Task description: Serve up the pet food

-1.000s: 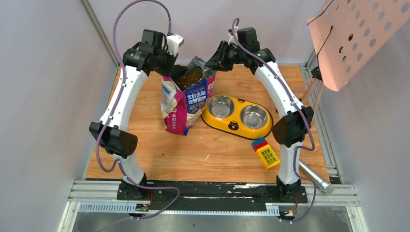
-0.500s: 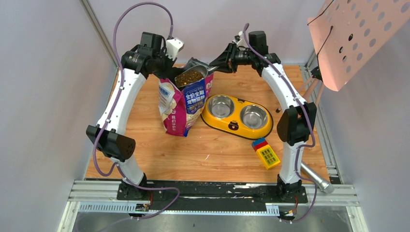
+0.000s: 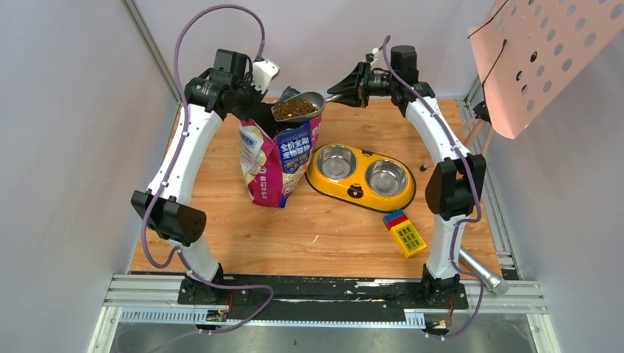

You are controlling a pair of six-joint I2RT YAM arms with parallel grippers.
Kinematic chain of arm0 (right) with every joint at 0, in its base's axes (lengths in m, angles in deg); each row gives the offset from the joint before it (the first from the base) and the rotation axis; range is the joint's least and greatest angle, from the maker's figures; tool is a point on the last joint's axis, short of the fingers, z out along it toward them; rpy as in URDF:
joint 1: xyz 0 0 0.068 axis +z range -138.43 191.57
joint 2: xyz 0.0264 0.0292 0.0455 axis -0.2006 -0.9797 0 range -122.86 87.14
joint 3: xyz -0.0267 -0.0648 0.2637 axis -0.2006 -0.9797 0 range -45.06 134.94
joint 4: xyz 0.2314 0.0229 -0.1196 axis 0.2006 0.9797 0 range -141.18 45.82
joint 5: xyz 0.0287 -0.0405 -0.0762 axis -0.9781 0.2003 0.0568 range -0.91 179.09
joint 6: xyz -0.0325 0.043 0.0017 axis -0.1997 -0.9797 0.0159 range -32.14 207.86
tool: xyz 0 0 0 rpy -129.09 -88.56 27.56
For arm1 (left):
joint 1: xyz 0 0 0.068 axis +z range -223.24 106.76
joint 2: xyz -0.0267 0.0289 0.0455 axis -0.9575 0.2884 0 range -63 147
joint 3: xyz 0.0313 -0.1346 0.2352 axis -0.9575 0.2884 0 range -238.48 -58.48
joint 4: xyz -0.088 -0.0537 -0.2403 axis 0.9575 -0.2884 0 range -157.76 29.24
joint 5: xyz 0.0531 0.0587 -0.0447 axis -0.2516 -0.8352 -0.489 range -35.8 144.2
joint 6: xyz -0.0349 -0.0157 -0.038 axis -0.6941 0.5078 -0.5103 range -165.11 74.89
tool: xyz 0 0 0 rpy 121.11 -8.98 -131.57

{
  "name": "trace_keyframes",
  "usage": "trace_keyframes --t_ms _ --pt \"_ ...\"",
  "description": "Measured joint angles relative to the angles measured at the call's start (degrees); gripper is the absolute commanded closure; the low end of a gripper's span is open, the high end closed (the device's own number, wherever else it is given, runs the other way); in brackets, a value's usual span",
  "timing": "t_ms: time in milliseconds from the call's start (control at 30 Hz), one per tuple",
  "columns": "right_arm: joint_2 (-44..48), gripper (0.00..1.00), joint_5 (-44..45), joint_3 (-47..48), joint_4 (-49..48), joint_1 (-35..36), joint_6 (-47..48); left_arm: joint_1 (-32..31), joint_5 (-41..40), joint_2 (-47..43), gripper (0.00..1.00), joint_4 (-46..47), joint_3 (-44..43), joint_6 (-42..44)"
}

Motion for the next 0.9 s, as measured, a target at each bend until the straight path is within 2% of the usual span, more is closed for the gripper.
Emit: trace_keyframes --t_ms 300,633,900 --pt "0.07 1.0 -3.58 -0.48 -4.63 -3.23 -2.38 1.68 -1.42 0.0 1.0 -0.31 0.04 0.13" --pt "2.89 1.0 -4.48 -5.33 -6.01 -7.48 -1.64 8.7 -1.44 -0.2 1.0 -2.08 0.15 0.09" --pt "3.39 1.0 -5.64 -15.17 -8.5 -11.28 0.94 11.04 -2.86 -1.29 1.0 -2.97 0.66 0.0"
